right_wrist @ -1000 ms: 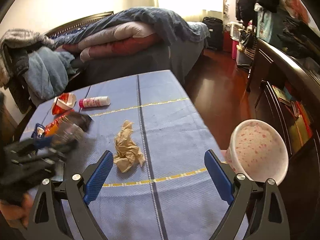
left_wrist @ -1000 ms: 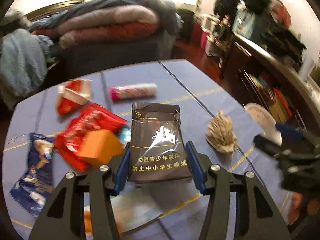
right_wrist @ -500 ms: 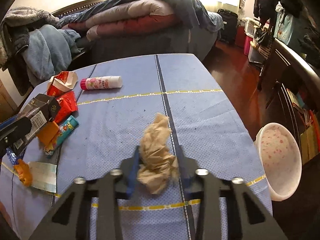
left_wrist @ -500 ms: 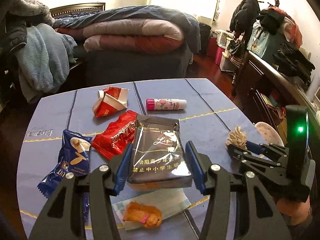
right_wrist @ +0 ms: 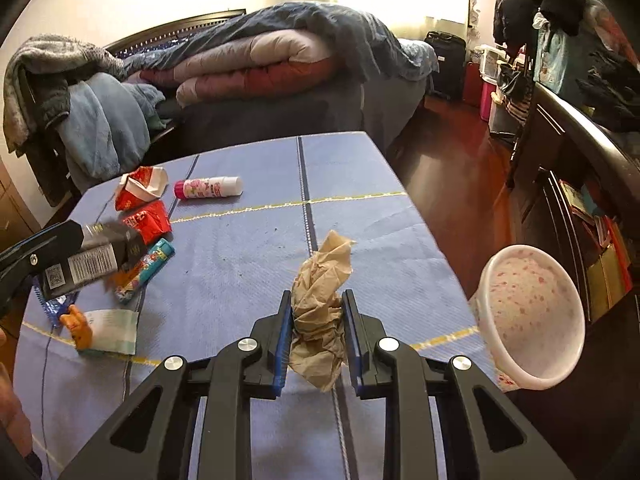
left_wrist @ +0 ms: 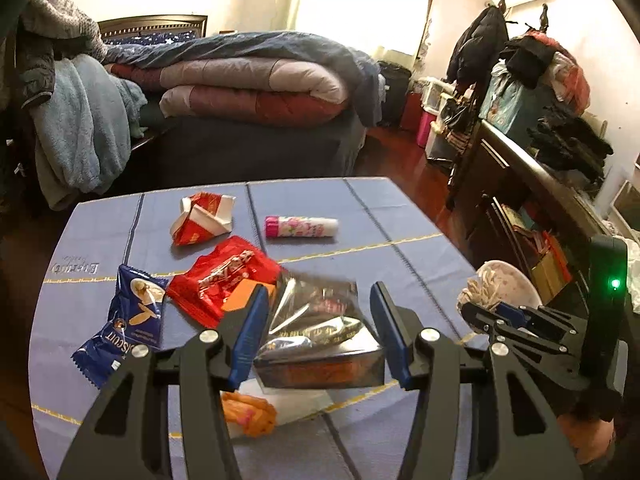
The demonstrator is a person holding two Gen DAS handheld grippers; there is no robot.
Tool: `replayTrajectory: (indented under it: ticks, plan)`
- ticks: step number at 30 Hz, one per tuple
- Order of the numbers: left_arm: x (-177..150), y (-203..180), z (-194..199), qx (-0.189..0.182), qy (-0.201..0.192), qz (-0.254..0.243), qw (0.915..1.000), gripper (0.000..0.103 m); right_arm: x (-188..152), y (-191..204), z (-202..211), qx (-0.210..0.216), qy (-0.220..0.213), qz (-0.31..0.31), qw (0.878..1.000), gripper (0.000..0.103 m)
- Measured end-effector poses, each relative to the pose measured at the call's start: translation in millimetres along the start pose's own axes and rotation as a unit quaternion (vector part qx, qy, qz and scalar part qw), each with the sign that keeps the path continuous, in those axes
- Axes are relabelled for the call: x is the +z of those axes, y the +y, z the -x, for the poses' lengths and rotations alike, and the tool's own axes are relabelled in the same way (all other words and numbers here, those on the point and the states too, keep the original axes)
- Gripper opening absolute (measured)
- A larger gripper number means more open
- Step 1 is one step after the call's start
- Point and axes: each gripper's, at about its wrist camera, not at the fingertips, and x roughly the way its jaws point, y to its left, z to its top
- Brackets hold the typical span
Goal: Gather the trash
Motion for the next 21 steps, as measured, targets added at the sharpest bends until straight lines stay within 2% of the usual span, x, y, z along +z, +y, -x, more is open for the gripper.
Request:
replayTrajectory:
  ticks: [1,2,5,7,9,10,11,13,15,21]
  plan:
    - [1.0,-3.3,1.2,-0.005,0.005,-0.002,1.0,0.001,-0.3,-1.8,3.1,0.001,-0.002,-0.002,1.0,0.024]
    - [1.3,-4.4,2.1,-0.005,0.005,0.001,1.0,0.004,-1.0,-3.7,7.1,0.002,-0.004,-0.004,1.0,0.024]
    - [1.0,-9.1,6.4,-0.015,0.005,0.007,0.9999,0.004,-2.9,-8.8,16.2,0.006,-0.009,-0.009,1.0,0.024]
    - [-1.3,-14.0,5.7,-0.007,0.011,-0.001,0.9999,0.005,-4.4,-11.0,20.5,0.009,-0.012,-0.011,1.0,0.024]
    - [-6.4,-16.8,0.8,-0.008,0.027,-0.008,0.9996,0.028,-5.5,-12.7,23.4,0.011,-0.013,-0.012,1.0,0.024]
    - [-9.9,-18.2,-2.3,-0.01,0.036,-0.01,0.9993,0.06,-6.1,-13.1,24.1,0.011,-0.013,-0.012,1.0,0.024]
    - [-16.3,-18.4,-4.6,-0.002,0.034,-0.009,0.9994,0.083,-6.6,-13.1,24.7,0.012,-0.013,-0.012,1.0,0.024]
    - [-22.9,-19.4,-6.3,0.016,0.019,-0.018,0.9995,0.086,-7.5,-13.9,25.7,0.014,-0.013,-0.012,1.0,0.024]
    - [-24.2,-18.4,-16.5,0.035,0.029,-0.035,0.9984,0.091,-8.5,-14.3,26.4,0.017,-0.012,-0.012,1.0,0.024]
    - [-33.5,-11.6,-64.9,0.051,0.111,-0.102,0.9873,0.092,-10.0,-12.8,24.3,0.024,-0.009,-0.013,1.0,0.024]
